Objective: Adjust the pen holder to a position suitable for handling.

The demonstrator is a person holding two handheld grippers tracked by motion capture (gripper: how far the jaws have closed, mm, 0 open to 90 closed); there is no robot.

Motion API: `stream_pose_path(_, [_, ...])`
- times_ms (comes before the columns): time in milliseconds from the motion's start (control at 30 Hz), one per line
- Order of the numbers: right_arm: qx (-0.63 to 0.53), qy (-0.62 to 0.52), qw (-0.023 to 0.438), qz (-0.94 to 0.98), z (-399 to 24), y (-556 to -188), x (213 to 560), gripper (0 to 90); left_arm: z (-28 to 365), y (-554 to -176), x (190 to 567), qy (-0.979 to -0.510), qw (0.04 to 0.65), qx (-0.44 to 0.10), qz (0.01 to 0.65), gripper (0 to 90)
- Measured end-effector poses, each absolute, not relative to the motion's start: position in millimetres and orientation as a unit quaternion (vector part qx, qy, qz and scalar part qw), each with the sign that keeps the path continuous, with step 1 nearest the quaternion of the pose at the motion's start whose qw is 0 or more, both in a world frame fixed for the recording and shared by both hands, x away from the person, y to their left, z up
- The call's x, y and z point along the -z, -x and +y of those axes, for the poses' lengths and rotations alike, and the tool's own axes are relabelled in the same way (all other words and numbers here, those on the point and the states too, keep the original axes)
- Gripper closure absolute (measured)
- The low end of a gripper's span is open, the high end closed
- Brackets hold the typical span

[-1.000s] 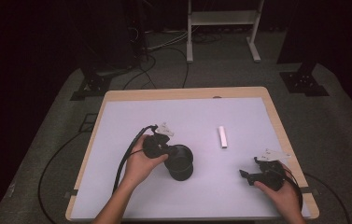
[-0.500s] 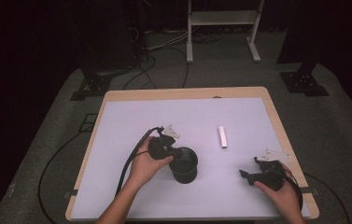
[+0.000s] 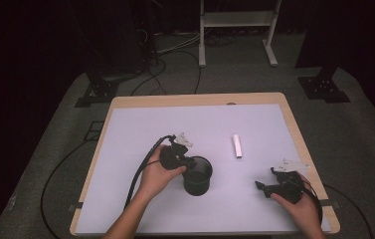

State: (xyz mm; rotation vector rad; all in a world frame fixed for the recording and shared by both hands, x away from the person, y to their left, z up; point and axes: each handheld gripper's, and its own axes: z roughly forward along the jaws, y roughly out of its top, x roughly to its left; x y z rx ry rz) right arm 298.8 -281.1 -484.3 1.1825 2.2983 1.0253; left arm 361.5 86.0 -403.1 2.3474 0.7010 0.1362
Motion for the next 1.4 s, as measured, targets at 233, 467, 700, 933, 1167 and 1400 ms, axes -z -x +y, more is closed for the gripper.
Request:
stream_pose_path(233, [-0.363, -0.418, 0.18, 0.813, -281, -299, 484, 16.8, 94, -359, 394, -0.89, 0.365, -0.051, 0.268, 64.5])
stream_pose_path(467, [-0.363, -0.419, 0.179, 0.813, -281, -299, 484, 16.8, 105, -357, 385, -0.881, 0.387, -0.045, 0.27, 56.1])
stream_pose_path(700, [-0.364, -0.419, 0.179, 0.812, -281, -299, 484, 16.8, 118, -353, 375, -0.875, 0.395, -0.048, 0.274, 51.2])
stream_pose_path(933, [-0.363, -0.419, 0.179, 0.813, -281, -299, 484, 16.8, 134, -346, 368, -0.867, 0.406, -0.054, 0.284, 49.3])
stream_pose_path(1167, [-0.363, -0.419, 0.179, 0.813, -281, -299, 484, 16.8, 155, -339, 365, -0.866, 0.398, -0.069, 0.295, 49.2])
stream_pose_path(1400, [-0.363, -0.419, 0.179, 0.813, -281, -299, 484, 16.8, 170, -330, 366, -0.863, 0.396, -0.085, 0.301, 47.2])
